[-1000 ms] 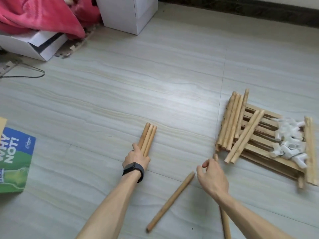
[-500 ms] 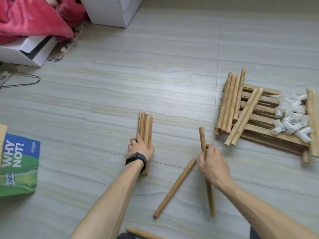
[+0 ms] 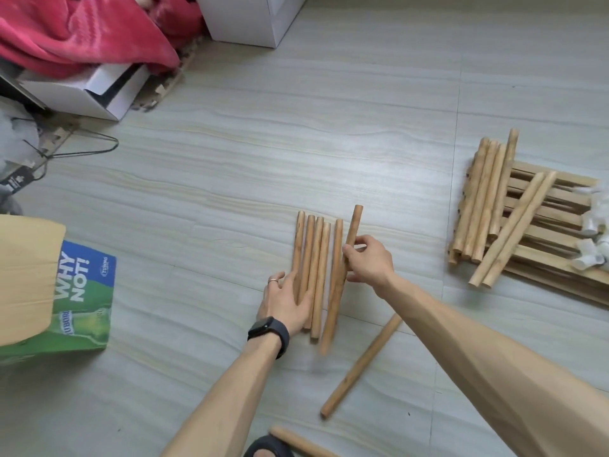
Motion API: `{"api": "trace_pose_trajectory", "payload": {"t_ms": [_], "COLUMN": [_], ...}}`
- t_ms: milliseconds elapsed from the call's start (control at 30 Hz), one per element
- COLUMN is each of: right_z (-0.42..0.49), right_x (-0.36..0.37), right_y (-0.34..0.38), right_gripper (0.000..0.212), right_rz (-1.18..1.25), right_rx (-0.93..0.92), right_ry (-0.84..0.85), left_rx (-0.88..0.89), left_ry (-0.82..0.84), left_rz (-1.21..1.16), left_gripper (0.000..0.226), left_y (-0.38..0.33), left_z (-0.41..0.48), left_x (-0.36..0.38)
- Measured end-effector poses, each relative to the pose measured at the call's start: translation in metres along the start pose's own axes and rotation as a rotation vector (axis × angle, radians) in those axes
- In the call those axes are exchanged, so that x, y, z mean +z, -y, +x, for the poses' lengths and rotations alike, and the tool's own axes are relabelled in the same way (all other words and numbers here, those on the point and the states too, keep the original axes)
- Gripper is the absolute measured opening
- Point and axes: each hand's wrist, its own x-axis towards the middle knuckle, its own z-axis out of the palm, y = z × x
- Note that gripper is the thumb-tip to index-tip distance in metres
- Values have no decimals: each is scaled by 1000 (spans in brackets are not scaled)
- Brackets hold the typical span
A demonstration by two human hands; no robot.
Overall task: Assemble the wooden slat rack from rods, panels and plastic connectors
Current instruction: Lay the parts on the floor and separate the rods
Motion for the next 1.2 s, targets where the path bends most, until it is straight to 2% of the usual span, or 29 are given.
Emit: {"api": "trace_pose_trajectory", "payload": {"t_ms": [67, 133, 200, 233, 300, 333, 433, 500, 567, 633, 700, 767, 800, 867, 967, 1067, 1133, 1200], "right_z": [2, 1, 1, -1, -7, -12, -30, -40, -47, -53, -60, -66, -68, -68, -67, -59, -57, -56], "right_x": [9, 15, 15, 10, -10, -22, -54, -66, -72, -75, -78, -84, -89, -97, -103, -102, -99, -96], "right_y": [9, 17, 19, 15, -1, -13, -58, -86, -98, -100, -102, -106, -107, -106, -102, -99, -99, -104], "right_gripper": [16, 13, 19, 27, 39, 43, 56, 59, 50, 38, 33, 31, 29, 25, 20, 15, 16, 17], "right_rz": [134, 280, 262, 120, -340, -563, -1095, -1344, -1411, -1452, -1523, -1502, -1465, -1353, -1078, -906, -807, -731], "right_rx": [25, 62, 53, 2, -192, -298, -496, -598, -672, -757, -854, -884, -874, -800, -598, -409, -326, -261], "right_ry": [55, 135, 161, 137, 87, 116, 413, 516, 492, 473, 511, 508, 489, 427, 239, 73, -13, -79], "left_rx": [94, 153, 159, 141, 73, 29, -51, -89, -82, 95, 507, 888, 985, 1063, 1077, 1113, 1126, 1092], "left_ry": [-99, -26, 6, -35, -145, -179, -110, 1, -40, -145, -81, 166, 306, 533, 785, 906, 889, 847], "left_rz": [98, 250, 354, 346, 271, 261, 377, 446, 462, 491, 558, 608, 637, 728, 889, 1088, 1165, 1135], "left_gripper": [48, 53, 39, 31, 26, 26, 30, 36, 42, 38, 29, 37, 43, 52, 64, 62, 38, 22], "left_y": [-10, -19, -21, -19, -9, -1, 25, 36, 37, 25, 17, 12, 10, 4, -9, -16, -18, -16], "left_z": [-6, -7, -6, -4, 2, 5, 10, 8, 0, -19, -47, -81, -94, -112, -124, -129, -129, -123], "left_x": [-3, -3, -4, -7, -14, -19, -28, -31, -30, -29, -18, -1, 6, 22, 41, 56, 60, 58]}}
